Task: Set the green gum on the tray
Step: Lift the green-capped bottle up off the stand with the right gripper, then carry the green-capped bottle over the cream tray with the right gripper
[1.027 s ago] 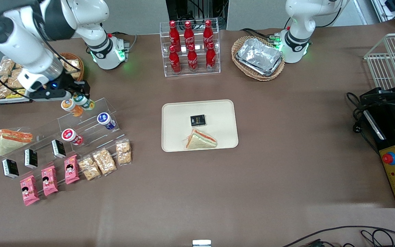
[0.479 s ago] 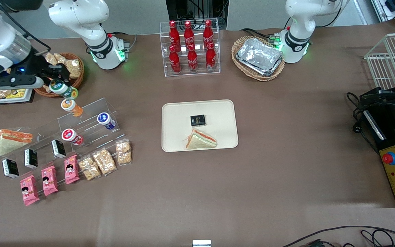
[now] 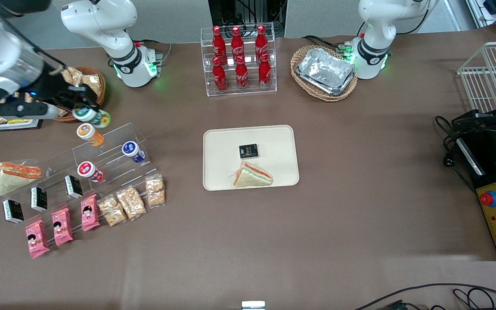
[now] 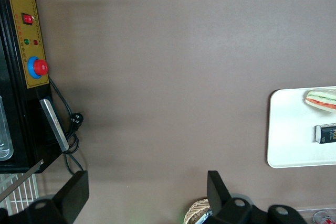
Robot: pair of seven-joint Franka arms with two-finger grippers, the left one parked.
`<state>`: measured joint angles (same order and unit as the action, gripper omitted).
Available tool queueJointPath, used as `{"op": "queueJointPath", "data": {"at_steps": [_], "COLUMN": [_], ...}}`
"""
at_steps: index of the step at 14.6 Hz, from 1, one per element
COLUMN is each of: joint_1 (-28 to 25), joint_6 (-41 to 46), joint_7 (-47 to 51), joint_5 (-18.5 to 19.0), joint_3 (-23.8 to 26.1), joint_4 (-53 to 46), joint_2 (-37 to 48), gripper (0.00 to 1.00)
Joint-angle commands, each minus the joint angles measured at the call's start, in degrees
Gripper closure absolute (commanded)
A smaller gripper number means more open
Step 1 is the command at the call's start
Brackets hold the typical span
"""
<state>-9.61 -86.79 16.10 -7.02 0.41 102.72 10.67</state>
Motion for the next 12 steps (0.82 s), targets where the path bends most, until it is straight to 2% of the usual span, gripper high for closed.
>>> {"op": "queueJointPath", "data": {"at_steps": [1, 7, 10, 12], "joint_1": [-6.01, -17.62, -19.91, -21.58], "joint_6": [-0.91, -10.58, -15.23, -22.07], "joint_7": [11.2, 27.65, 31.79, 33.9], "joint_5": [-1.5, -0.8, -0.62, -0.45], "joint_3": [-0.15, -0.24, -0.24, -0.24], "joint_4": [-2.61, -1.91, -0.6, 4.56], "joint_2": [-3.36, -8.55, -11.18, -11.54], "gripper": [0.75, 0.75, 0.75, 0.78]}}
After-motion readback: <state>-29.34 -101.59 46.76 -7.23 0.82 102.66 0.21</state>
